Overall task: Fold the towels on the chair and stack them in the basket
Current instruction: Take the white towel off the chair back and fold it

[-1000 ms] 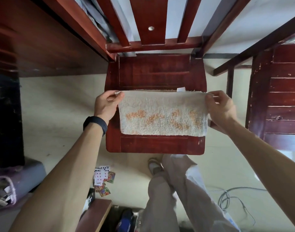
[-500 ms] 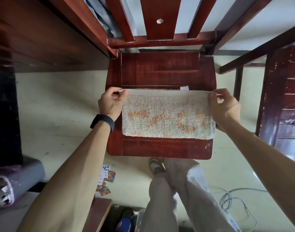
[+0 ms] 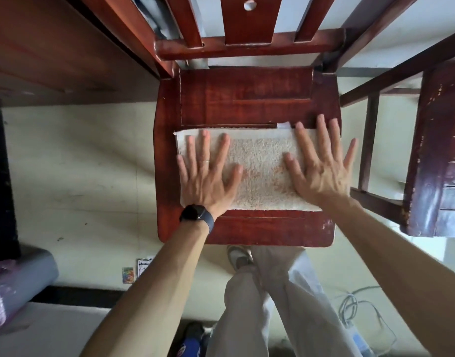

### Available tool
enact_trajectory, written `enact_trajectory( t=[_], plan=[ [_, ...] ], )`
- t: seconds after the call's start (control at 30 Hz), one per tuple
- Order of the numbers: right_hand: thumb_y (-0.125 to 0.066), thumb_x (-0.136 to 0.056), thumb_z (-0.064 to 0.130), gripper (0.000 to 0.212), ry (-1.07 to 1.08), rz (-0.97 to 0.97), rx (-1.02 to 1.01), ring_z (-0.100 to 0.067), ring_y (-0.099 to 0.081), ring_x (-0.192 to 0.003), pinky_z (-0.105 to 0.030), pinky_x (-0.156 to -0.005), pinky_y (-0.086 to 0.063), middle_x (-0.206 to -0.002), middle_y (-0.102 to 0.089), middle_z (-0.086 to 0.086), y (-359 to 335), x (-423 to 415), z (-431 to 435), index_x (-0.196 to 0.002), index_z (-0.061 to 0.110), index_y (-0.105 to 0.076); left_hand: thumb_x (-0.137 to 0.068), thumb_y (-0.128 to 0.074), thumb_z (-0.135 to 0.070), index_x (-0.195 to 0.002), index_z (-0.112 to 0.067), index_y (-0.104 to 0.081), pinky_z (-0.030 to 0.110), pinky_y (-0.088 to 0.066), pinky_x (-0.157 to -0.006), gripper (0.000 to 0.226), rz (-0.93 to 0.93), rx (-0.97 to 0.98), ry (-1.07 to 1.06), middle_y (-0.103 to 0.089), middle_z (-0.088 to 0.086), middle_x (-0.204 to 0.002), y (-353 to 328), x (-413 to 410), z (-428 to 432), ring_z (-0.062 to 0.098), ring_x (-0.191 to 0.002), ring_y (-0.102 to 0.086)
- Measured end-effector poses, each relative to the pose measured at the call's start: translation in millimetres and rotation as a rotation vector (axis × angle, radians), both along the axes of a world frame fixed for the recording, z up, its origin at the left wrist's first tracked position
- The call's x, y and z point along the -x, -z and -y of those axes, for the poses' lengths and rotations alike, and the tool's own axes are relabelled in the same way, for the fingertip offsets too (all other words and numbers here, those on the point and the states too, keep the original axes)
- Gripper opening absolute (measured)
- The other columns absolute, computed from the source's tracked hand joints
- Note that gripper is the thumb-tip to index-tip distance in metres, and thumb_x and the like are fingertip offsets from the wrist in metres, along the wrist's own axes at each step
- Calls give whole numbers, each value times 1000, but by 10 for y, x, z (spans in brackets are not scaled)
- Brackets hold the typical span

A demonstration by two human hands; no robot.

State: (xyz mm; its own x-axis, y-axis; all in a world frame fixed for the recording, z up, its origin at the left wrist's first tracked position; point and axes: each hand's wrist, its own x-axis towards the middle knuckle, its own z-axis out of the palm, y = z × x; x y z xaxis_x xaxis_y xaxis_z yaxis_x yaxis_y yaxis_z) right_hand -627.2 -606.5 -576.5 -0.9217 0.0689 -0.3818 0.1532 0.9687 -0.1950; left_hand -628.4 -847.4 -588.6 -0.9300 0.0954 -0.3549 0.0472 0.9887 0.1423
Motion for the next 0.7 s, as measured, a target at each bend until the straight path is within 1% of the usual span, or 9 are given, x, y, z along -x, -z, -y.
enact_trajectory(
  t=[0.1, 0.2, 0.27, 0.33, 0.4, 0.5, 0.6, 0.67, 0.7],
  plan=[
    [-19, -100, 65, 65, -47, -6, -9, -23, 7, -154, -61, -121, 1, -168, 2, -2, 78, 14, -104, -158, 39, -5, -94, -24, -68, -156, -36, -2, 58, 2, -119, 73, -37, 31, 73, 10, 4, -165, 54, 29, 50, 32, -150, 12],
    [-20, -100, 66, 67, 30, -1, -21, -22, 5, -154, -60, -121, 1, -168, 1, -1, 59, -69, -6, -158, 39, -3, -95, -26, -66, -156, -35, -5, 59, 2, -119, 73, -38, 35, 166, 7, 6, -165, 19, 131, 89, 33, -151, 9],
    [-22, -99, 67, 68, 120, 22, -33, -24, -2, -154, -59, -120, -2, -168, -4, -2, 1, -259, 53, -158, 37, -6, -95, -31, -64, -156, -37, -8, 60, -1, -119, 71, -35, 48, 320, 5, 6, -165, -48, 331, 146, 32, -151, 6],
    [-29, -98, 66, 69, 219, 47, -38, -26, -16, -150, -59, -117, -13, -163, -17, -5, -94, -545, 122, -158, 34, -14, -95, -36, -60, -154, -44, -9, 60, 0, -119, 67, -25, 81, 498, 6, 3, -165, -144, 615, 127, 27, -152, 6],
    [-39, -97, 61, 68, 321, 87, -12, -28, -30, -140, -54, -109, -26, -153, -29, -5, -222, -870, 240, -156, 31, -22, -94, -43, -52, -152, -50, -12, 58, 3, -119, 65, -37, 84, 659, 8, 0, -165, -272, 854, -53, 23, -152, 6],
    [-48, -95, 52, 65, 455, 180, 67, -29, -39, -126, -49, -100, -32, -141, -40, -4, -425, -1253, 499, -153, 31, -28, -88, -57, -26, -149, -52, -16, 55, 5, -120, 78, -42, 101, 811, 14, -3, -164, -350, 972, -521, 22, -151, 9],
    [-49, -96, 46, 60, 640, 257, 181, -27, -39, -126, -47, -104, -33, -138, -44, -2, -534, -1410, 650, -152, 34, -33, -72, -58, 9, -150, -51, -14, 55, 5, -120, 108, -32, 114, 818, 19, -3, -163, -436, 886, -942, 22, -151, 12],
    [-49, -96, 45, 57, 786, 266, 339, -26, -41, -129, -44, -108, -35, -136, -46, -2, -525, -1402, 612, -150, 33, -38, -65, -53, 19, -150, -49, -18, 53, 3, -121, 115, 24, 46, 693, 16, -3, -164, -506, 752, -1033, 23, -152, 8],
    [-51, -95, 44, 54, 826, 245, 400, -26, -45, -127, -42, -108, -38, -133, -49, -3, -504, -1397, 575, -147, 31, -43, -66, -54, 18, -150, -47, -23, 53, -3, -121, 111, 23, -25, 581, 10, -2, -165, -545, 649, -1015, 25, -152, 1]
  ],
)
